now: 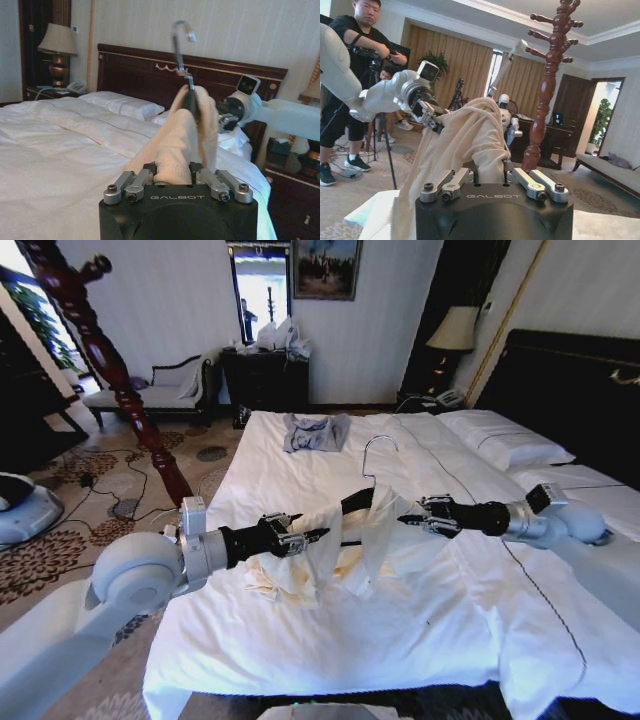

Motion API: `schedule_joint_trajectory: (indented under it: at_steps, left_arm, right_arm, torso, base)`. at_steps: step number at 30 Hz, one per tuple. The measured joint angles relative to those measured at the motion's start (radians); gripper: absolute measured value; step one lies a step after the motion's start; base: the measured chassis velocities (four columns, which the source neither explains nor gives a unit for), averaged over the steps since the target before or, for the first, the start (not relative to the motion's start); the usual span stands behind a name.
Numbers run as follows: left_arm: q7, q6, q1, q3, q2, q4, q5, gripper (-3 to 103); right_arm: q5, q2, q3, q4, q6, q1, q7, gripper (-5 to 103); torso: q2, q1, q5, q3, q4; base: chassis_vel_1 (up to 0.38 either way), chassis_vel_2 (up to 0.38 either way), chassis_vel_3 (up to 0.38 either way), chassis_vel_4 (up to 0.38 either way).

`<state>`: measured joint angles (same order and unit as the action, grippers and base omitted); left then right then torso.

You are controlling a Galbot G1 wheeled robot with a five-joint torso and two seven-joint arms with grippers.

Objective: Pick up the clothes from the bed and hang them on the clothes hanger.

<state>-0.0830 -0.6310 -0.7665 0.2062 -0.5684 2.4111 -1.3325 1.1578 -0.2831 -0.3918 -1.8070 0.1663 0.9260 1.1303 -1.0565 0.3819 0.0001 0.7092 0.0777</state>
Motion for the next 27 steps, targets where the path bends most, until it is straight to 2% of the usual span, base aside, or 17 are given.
schedule_joint_trajectory:
  at_steps: [2, 4, 7, 10, 13, 14, 16, 17, 20, 22, 25, 26, 27]
  left_arm:
    - [-0.003, 0.0, 0.001, 0.0, 0.0, 0.0, -0.001, 31]
    - [-0.012, 0.0, 0.003, 0.002, 0.002, -0.001, -0.001, 26]
    - [-0.014, 0.003, 0.003, 0.003, 0.005, 0.0, -0.001, 25]
    - [-0.017, 0.0, 0.002, 0.004, 0.007, 0.003, 0.001, 24]
    - [-0.015, 0.0, 0.001, 0.004, 0.007, 0.003, 0.005, 23]
    - [-0.017, -0.001, 0.0, 0.003, 0.007, 0.002, 0.011, 22]
    - [-0.021, 0.0, 0.002, 0.003, 0.007, -0.003, 0.024, 22]
    - [-0.021, 0.0, 0.002, 0.003, 0.007, -0.003, 0.024, 22]
    - [-0.019, 0.003, 0.007, 0.014, 0.009, -0.01, 0.041, 22]
    - [-0.013, 0.003, 0.007, 0.019, 0.009, -0.01, 0.052, 22]
    - [0.039, -0.005, 0.008, 0.053, 0.004, -0.018, 0.083, 22]
    - [0.039, -0.005, 0.008, 0.053, 0.004, -0.018, 0.083, 22]
    - [0.058, -0.009, 0.013, 0.066, 0.0, -0.024, 0.084, 22]
  right_arm:
    - [0.0, 0.0, 0.0, 0.0, 0.003, 0.0, -0.005, 22]
    - [0.001, 0.001, 0.004, -0.001, 0.019, 0.003, -0.033, 24]
    - [0.007, 0.003, 0.006, -0.002, 0.028, 0.005, -0.058, 20]
    - [0.028, 0.001, 0.006, 0.008, 0.036, 0.005, -0.08, 35]
    - [0.044, -0.002, 0.006, 0.008, 0.041, 0.006, -0.087, 35]
    - [0.053, -0.005, 0.006, 0.008, 0.048, 0.008, -0.09, 46]
    - [0.055, -0.012, 0.004, 0.012, 0.056, 0.01, -0.092, 57]
    - [0.055, -0.012, 0.004, 0.012, 0.056, 0.01, -0.092, 57]
    - [0.081, -0.032, -0.013, 0.019, 0.06, 0.009, -0.121, 73]
    - [0.097, -0.04, -0.021, 0.02, 0.06, 0.009, -0.141, 73]
    - [0.164, -0.077, -0.046, 0.023, 0.062, 0.001, -0.263, 89]
    - [0.164, -0.077, -0.046, 0.023, 0.062, 0.001, -0.263, 89]
    - [0.183, -0.088, -0.052, 0.023, 0.064, -0.001, -0.309, 94]
  torso:
    - [0.0, 0.0, -0.0002, 0.0, 0.0]
    - [0.0, 0.0, -0.0001, 0.0, 0.0001]
    - [0.0, 0.0, 0.0, 0.0, 0.0]
    - [0.0, 0.0, -0.0001, 0.0, 0.0001]
    - [0.0, 0.0, -0.0001, 0.0, 0.0001]
    - [0.0, 0.0, -0.0002, 0.0, 0.0]
    - [0.0, 0.0, -0.0002, 0.0, 0.0]
    - [0.0, 0.0, -0.0002, 0.0, 0.0]
    - [0.0, 0.0, -0.0001, 0.0, 0.0001]
    - [0.0, 0.0, -0.0001, 0.0, 0.0001]
    - [0.0, 0.0, -0.0002, 0.0, 0.0]
    - [0.0, 0.0, -0.0002, 0.0, 0.0]
    - [0.0, 0.0, -0.0002, 0.0, -0.0002]
  base:
    - [0.0, 0.0, 0.0, 0.0]
    - [0.0, 0.0, 0.0, 0.0]
    - [0.0, 0.0, 0.0, 0.0]
    - [0.0, 0.0, 0.0, 0.0]
    - [0.0, 0.0, 0.0, 0.0]
    - [0.0, 0.0, 0.0, 0.0]
    - [0.0, 0.0, 0.0, 0.0]
    - [0.0, 0.0, 0.0, 0.0]
    - [0.0, 0.0, 0.0, 0.0]
    - [0.0, 0.0, 0.0, 0.0]
    - [0.0, 0.0, 0.0, 0.0]
    - [0.0, 0.0, 0.0, 0.0]
    - [0.0, 0.0, 0.0, 0.0]
